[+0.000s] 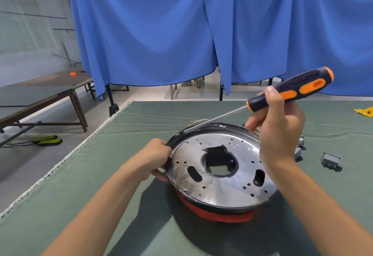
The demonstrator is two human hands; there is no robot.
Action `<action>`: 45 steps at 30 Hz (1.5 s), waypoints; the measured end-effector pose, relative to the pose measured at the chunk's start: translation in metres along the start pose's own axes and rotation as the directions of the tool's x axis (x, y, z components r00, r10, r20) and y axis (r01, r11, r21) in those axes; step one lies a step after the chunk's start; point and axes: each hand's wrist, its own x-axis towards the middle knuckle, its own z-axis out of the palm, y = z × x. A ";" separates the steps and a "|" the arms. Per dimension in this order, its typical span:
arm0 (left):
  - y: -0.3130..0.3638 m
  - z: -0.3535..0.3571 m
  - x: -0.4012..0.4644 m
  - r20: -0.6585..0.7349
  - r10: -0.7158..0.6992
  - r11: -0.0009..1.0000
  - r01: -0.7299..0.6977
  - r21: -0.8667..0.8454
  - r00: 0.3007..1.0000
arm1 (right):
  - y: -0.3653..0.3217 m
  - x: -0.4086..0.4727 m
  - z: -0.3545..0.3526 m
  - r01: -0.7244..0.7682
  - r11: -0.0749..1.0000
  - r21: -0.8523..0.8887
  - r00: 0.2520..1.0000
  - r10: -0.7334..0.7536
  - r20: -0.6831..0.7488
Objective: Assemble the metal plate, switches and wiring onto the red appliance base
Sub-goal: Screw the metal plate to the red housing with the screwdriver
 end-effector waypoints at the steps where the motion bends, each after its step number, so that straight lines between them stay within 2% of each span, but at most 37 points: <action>1: 0.004 -0.001 0.007 0.021 0.023 0.999 -0.023 0.024 1.000 | -0.003 0.002 -0.001 0.006 1.000 0.004 1.000 -0.006 -0.008; 8: 0.027 -0.015 0.051 0.235 0.057 0.971 -0.108 0.212 0.970 | -0.012 0.022 -0.011 0.056 0.998 -0.020 0.996 -0.057 -0.067; 10: 0.032 -0.013 0.057 0.256 0.059 0.963 -0.122 0.240 0.965 | -0.011 0.027 -0.015 0.051 0.998 -0.037 0.995 -0.054 -0.081; 12: 0.034 -0.007 0.058 0.219 0.073 0.966 -0.124 0.228 0.973 | -0.009 0.032 -0.017 0.034 0.998 -0.047 0.995 -0.038 -0.093; 15: 0.030 0.001 0.043 0.034 0.079 0.984 -0.084 0.155 0.996 | -0.005 0.036 -0.020 0.010 0.999 -0.051 0.995 -0.015 -0.101; 17: 0.017 0.000 0.021 -0.031 0.011 0.994 -0.008 0.113 0.999 | -0.003 0.037 -0.021 0.001 0.999 -0.048 0.996 -0.006 -0.091; 21: -0.006 0.004 -0.033 0.110 -0.166 0.986 0.167 0.004 0.980 | 0.003 0.038 -0.021 0.009 0.998 -0.056 0.997 -0.013 -0.076; 24: -0.004 0.024 -0.062 0.170 -0.155 0.969 0.184 -0.167 0.973 | 0.004 0.033 -0.019 -0.011 0.999 -0.053 0.997 0.007 -0.075; 27: -0.002 0.045 -0.076 0.170 -0.168 0.935 0.211 -0.284 0.971 | 0.000 0.027 -0.016 -0.029 0.999 -0.035 0.997 0.027 -0.074; 32: 0.005 0.056 -0.080 0.219 -0.258 0.795 0.335 -0.506 0.941 | -0.008 0.019 -0.016 -0.040 0.999 -0.034 0.997 0.037 -0.071; 35: 0.011 0.056 -0.078 0.203 -0.240 0.740 0.314 -0.594 0.949 | -0.012 0.015 -0.013 -0.044 0.998 -0.048 0.998 0.042 -0.055; 40: 0.007 0.046 -0.074 0.120 -0.254 0.711 0.269 -0.649 0.960 | -0.025 0.014 -0.009 -0.010 0.996 -0.088 1.000 0.008 -0.031; 43: 0.002 0.027 -0.067 0.096 -0.276 0.738 0.274 -0.616 0.956 | -0.035 0.014 -0.008 0.007 0.995 -0.104 1.000 -0.008 -0.010; 45: -0.002 0.008 -0.060 0.081 -0.275 0.790 0.273 -0.548 0.958 | -0.041 0.014 -0.007 0.016 0.995 -0.099 1.000 -0.016 -0.001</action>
